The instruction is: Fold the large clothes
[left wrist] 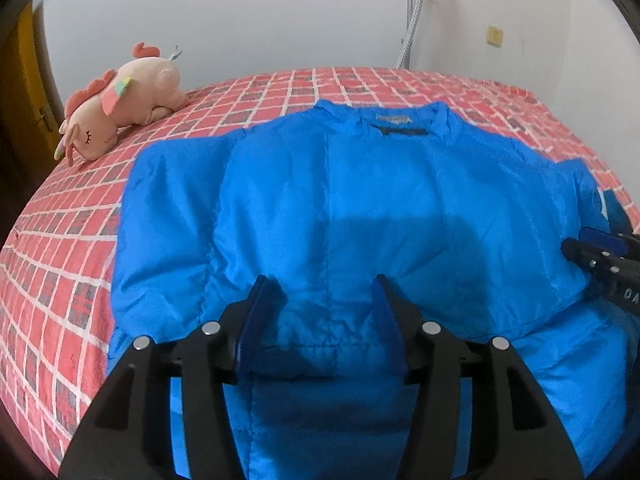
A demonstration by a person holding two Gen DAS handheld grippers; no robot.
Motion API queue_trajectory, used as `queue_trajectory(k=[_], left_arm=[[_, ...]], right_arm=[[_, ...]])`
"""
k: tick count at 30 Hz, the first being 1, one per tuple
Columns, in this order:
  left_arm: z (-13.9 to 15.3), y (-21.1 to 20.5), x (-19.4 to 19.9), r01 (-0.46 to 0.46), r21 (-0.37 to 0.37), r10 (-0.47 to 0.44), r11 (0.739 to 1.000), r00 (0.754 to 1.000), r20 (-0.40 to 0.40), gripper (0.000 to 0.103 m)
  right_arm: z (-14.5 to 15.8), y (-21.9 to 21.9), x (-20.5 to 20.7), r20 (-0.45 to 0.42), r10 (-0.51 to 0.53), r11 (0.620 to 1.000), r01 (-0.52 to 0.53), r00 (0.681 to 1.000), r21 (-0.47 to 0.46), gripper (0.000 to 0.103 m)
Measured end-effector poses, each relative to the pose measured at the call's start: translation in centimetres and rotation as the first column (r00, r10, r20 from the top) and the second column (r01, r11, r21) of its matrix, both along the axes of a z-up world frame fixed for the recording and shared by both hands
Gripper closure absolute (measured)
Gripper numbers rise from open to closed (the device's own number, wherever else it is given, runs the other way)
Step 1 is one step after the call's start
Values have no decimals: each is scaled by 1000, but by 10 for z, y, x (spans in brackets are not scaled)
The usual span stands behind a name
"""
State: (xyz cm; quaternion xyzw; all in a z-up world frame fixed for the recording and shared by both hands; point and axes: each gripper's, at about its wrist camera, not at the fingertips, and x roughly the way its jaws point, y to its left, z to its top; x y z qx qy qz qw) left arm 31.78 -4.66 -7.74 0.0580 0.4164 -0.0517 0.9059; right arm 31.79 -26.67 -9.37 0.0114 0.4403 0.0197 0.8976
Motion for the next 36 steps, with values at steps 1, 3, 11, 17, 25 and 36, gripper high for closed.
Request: queue_trajectory(k=[1,3,11,17,25,36], left_arm=[[-1,0,1,2,1,-2,1000,1000,-5,51],[-4,3,3,5,-13,-5,1000,1000,-19,51],[6,8,-2,-9,-74,10,997,1000,7,51],[9,-6,-11,36,-76,-34,996,999,26,48],[-5,-10,-6,41,-41,-42,998,999,-9,47],[-8,-9,-2,50,-43,-51,998,998,-27,47]], right_arm=[[-2,2,1,1,1,1000,-1,1000,-11,61],[-5,2,1,-1,-1,1000,1,1000,-9,61],[14,-12,-5,11,2,990,-4,1000,140,61],[24,-9,-11,17,10,991,-13,1000,132,61],[0,-1,-2,-27,27,996,-25,999,84,61],[-8,4,0,-23,35,998,-34,999,45,61]])
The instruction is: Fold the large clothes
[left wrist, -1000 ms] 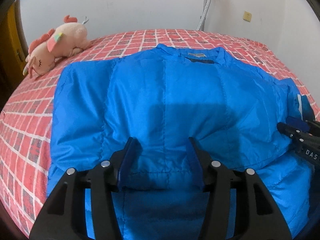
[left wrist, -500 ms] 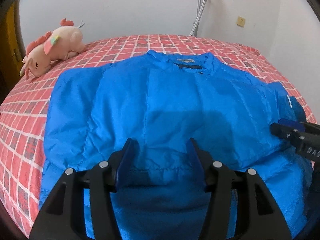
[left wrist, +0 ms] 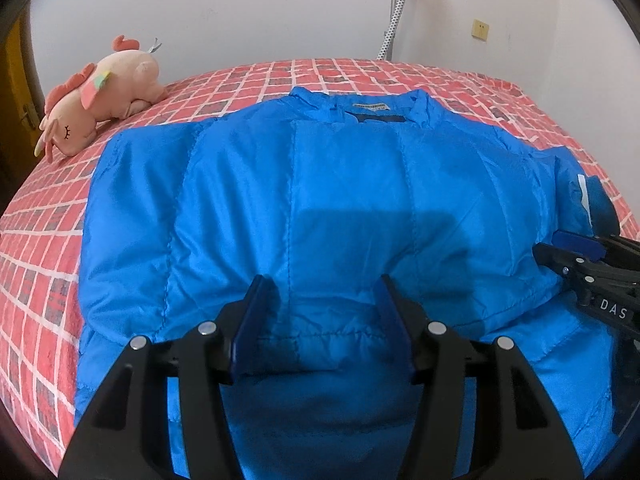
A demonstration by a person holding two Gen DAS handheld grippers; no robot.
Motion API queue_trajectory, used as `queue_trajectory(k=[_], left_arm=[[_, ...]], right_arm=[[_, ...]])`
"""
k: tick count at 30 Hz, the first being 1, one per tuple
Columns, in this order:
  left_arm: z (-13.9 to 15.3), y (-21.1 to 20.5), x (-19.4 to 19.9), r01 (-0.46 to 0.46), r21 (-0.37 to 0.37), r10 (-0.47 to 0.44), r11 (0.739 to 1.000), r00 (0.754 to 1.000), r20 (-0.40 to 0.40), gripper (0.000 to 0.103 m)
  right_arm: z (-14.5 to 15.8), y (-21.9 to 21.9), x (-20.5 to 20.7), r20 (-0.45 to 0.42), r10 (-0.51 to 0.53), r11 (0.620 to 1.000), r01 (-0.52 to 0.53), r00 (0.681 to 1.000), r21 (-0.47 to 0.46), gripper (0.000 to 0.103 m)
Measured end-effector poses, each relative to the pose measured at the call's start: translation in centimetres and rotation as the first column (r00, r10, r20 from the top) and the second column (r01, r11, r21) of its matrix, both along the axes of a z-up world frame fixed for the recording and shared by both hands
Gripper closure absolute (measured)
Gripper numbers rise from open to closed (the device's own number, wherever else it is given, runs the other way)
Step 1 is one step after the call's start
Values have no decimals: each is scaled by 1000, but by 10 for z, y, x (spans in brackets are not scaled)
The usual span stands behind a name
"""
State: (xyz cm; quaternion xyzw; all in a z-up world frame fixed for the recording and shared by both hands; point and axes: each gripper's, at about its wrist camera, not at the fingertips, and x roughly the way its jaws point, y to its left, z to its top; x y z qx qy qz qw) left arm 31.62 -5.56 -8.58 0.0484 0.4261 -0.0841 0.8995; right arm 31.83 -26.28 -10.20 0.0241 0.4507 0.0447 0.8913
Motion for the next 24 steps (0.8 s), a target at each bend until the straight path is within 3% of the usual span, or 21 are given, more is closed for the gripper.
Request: queue_trajectory(k=[4,8,12,16,24], left_arm=[[3,0,-1,1,7,-1,1000,1000,2,47],[14,1,-18,-7,47,6,999,1000,23,45],[30,19,-57,4,31,-4,1000,1000,4,39],[41,41,-105,-6,64,4,998,1000,25,29],[45,83,-182,-60,136,56,989,998,36,20]], right_arm=[[7,-3,-1,-6,15,1000,-15,1000,21,60],[27,-7,-21,18,31,998,-32,999,59,53],[39,-10,-54,30,36,996,-38,999,77,52],[36,-9,-90,15,59,992,-60,998,111,50],[34,-20,-176,33,51,996,-54,998,75,36]])
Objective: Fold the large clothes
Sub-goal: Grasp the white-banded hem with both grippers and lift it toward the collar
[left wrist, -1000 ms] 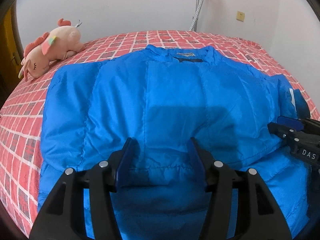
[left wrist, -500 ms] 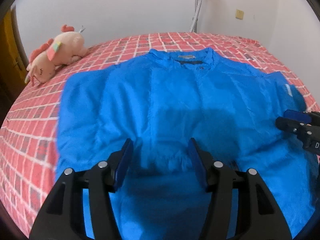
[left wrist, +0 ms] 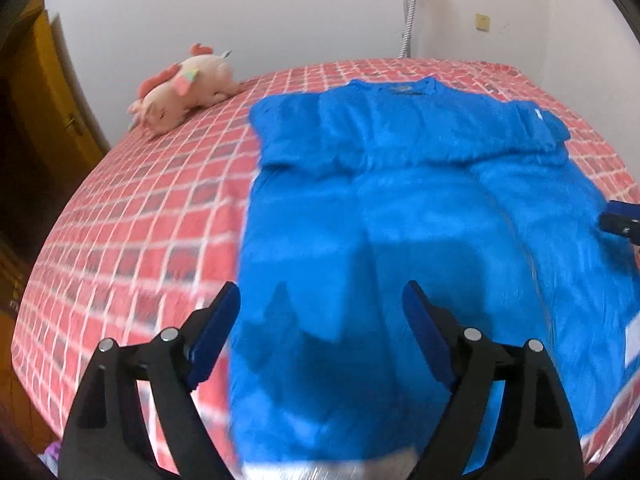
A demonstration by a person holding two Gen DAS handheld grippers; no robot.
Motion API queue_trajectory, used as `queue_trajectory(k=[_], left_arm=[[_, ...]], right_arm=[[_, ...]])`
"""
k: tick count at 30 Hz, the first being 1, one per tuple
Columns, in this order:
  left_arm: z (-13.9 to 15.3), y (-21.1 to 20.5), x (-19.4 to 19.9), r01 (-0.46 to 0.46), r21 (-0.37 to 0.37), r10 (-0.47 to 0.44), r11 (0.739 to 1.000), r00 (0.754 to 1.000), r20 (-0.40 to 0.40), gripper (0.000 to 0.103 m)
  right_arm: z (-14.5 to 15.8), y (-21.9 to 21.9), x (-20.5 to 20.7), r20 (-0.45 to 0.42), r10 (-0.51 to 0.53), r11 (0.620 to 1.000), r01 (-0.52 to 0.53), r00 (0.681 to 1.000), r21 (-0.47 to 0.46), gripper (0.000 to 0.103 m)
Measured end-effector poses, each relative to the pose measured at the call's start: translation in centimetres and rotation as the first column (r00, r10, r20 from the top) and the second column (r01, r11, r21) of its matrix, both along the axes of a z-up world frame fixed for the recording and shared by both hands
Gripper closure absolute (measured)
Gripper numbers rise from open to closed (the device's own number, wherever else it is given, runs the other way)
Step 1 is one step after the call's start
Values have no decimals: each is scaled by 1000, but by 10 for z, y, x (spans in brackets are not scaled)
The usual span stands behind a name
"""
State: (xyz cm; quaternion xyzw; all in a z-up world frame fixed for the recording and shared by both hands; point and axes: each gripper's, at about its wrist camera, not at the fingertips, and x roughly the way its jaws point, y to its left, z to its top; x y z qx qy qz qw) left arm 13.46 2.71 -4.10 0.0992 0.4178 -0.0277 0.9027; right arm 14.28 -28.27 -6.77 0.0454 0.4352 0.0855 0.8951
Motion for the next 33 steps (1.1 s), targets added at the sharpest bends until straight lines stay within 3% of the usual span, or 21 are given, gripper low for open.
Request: queue_trajectory(k=[9,20,29,33], left_arm=[[-10,23,-51,-21,-16,20,1000,998,-65,14],[-25,65,-87,-106,-137,81,985,981,-177,14],[-38,73,-97,-106,-280,36,954,969,-246,14],[-44,70,-93,-86,-306,5,948,967,-256,22]], right_arm=[[-3,-20,-66,-34,-23,1000,22,999,-15,28],[-18,-34,-114,-140,-9,998,16,990,54,28],[-36,-34,-129,-226,23,991,8,974,135,29],[-44,-31,-124,-245,30,985,13,969,172,37]])
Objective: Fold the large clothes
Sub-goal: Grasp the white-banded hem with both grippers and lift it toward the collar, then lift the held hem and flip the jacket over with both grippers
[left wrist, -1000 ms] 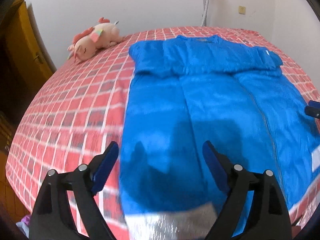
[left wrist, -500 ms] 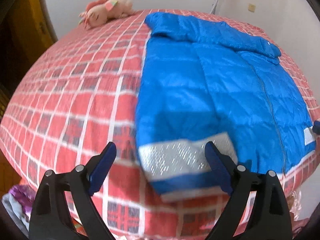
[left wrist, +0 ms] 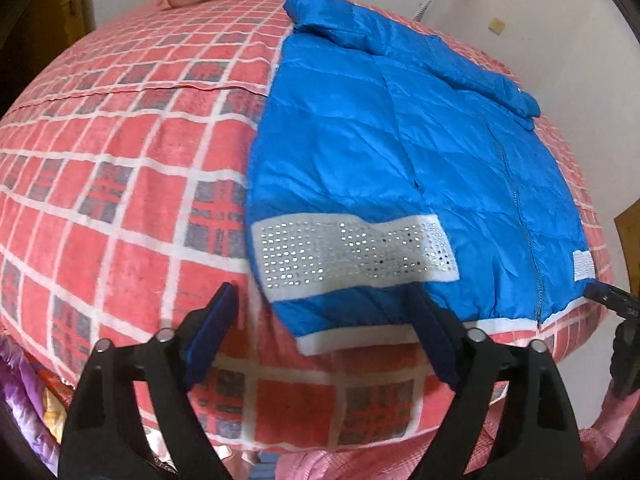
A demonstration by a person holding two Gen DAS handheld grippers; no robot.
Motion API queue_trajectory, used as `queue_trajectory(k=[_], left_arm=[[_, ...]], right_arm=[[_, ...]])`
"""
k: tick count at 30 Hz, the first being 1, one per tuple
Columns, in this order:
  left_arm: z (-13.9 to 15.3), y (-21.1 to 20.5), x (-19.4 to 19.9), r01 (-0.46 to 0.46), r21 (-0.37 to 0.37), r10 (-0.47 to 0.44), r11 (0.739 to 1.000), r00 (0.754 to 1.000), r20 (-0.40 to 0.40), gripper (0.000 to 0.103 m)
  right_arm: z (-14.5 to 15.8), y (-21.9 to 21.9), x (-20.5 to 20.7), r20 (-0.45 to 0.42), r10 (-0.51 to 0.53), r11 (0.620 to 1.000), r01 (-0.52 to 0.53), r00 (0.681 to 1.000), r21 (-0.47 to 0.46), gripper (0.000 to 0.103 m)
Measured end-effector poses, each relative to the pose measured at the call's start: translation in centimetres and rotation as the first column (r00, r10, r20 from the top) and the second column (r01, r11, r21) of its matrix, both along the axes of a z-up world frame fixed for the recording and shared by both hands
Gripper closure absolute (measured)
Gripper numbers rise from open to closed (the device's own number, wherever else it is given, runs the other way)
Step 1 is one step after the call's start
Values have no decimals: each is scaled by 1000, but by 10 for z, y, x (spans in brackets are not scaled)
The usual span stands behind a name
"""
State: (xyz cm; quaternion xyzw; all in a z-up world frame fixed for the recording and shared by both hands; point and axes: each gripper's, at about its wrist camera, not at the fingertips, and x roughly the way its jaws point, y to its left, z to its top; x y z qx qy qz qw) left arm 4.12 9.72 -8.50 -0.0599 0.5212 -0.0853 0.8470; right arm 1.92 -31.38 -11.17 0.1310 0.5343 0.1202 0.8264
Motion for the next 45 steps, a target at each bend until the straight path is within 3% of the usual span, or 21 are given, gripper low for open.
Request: queue_trajectory(k=[4,6,8,13,16,18,20,26,32,38,45], left_arm=[[2,-7,0,31,-13,-31,999,999,7,42],[1,-8,1,49,-50,-49,998,999,-4,52],[1,-7,1,52,-56,-52,997,999,1,58],[0,-6,2,56,-74,-55,996,998,6,60],[2,-5,1,46,-74,-45,996,999,14,74],[7,-4,1,35,-81,-33,996,999,21,83],[12,-4,-2,28,-82,-26,996,999,36,92],[43,-6,-5,38,-115,-24,993,993,117,95],[85,-18,3,81,-107,-54,991,971,233,95],[115,-21,34,80,-103,-44,991,947,318,96],[150,-30,92,79,-89,-36,993,915,403,96]], right_arm=[[0,3,3,8,2,1000,-2,1000,4,47],[0,3,4,10,7,1000,-7,1000,29,67],[0,2,4,16,9,1000,-10,1000,27,72],[-6,-2,7,0,4,998,-4,1000,64,71],[-3,0,5,23,12,999,-13,1000,42,76],[1,-2,4,41,10,998,-13,999,59,88],[6,-3,4,58,15,997,-19,998,69,91],[44,-4,0,161,37,995,-51,986,84,94],[85,-5,13,264,57,993,-81,963,81,94],[121,-17,51,336,43,990,-86,941,112,94],[153,-31,120,356,14,986,-71,934,148,94]])
